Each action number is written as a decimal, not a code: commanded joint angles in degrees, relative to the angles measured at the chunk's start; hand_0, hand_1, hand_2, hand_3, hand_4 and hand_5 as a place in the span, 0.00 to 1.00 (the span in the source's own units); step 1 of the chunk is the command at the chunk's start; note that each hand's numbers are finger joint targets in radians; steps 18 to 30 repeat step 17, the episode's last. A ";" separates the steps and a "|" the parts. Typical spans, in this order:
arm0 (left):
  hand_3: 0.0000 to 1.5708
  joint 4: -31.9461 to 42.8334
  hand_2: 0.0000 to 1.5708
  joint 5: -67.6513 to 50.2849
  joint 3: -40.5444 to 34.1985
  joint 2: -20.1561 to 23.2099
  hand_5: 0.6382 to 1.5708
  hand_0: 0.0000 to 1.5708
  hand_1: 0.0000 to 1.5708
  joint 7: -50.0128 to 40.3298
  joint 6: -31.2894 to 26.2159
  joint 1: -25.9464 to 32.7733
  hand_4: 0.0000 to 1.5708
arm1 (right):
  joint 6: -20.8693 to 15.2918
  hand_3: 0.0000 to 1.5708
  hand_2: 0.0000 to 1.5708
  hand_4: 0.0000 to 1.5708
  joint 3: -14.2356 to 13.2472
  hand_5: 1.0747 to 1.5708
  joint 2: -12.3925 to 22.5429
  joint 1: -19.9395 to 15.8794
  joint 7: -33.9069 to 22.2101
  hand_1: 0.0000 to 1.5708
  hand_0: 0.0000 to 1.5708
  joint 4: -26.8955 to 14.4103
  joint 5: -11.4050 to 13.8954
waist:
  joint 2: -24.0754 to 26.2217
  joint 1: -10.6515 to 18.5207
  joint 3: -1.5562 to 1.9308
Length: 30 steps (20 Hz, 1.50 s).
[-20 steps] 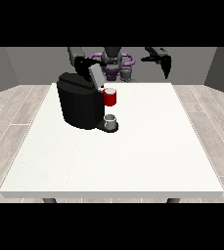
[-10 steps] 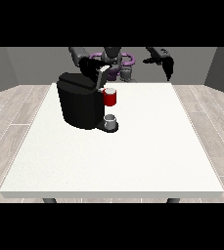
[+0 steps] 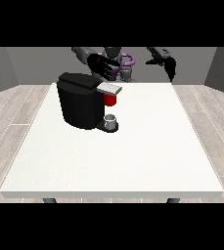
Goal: Insert the coffee pod into the coffee machine and close the lid
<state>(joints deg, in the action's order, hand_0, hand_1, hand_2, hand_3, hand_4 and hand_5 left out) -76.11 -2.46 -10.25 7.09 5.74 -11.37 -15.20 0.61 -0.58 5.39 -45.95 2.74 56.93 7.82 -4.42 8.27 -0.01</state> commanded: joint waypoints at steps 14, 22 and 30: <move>0.00 0.84 0.00 0.21 0.44 -1.84 1.00 0.00 0.00 4.47 2.08 5.40 0.16 | 4.25 0.00 0.00 0.18 7.04 1.00 -5.34 17.07 10.27 0.00 0.00 7.88 -10.64 | 8.79 -6.56 0.02; 0.00 0.82 0.00 1.92 2.22 -3.43 1.00 0.00 0.00 3.53 3.79 6.92 0.12 | 0.27 0.00 0.00 0.10 10.58 1.00 -5.36 23.77 9.28 0.00 0.00 9.31 -11.91 | 11.17 -7.95 0.02; 0.00 0.82 0.00 1.92 2.22 -3.43 1.00 0.00 0.00 3.53 3.79 6.92 0.12 | 0.27 0.00 0.00 0.10 10.58 1.00 -5.36 23.77 9.28 0.00 0.00 9.31 -11.91 | 11.17 -7.95 0.02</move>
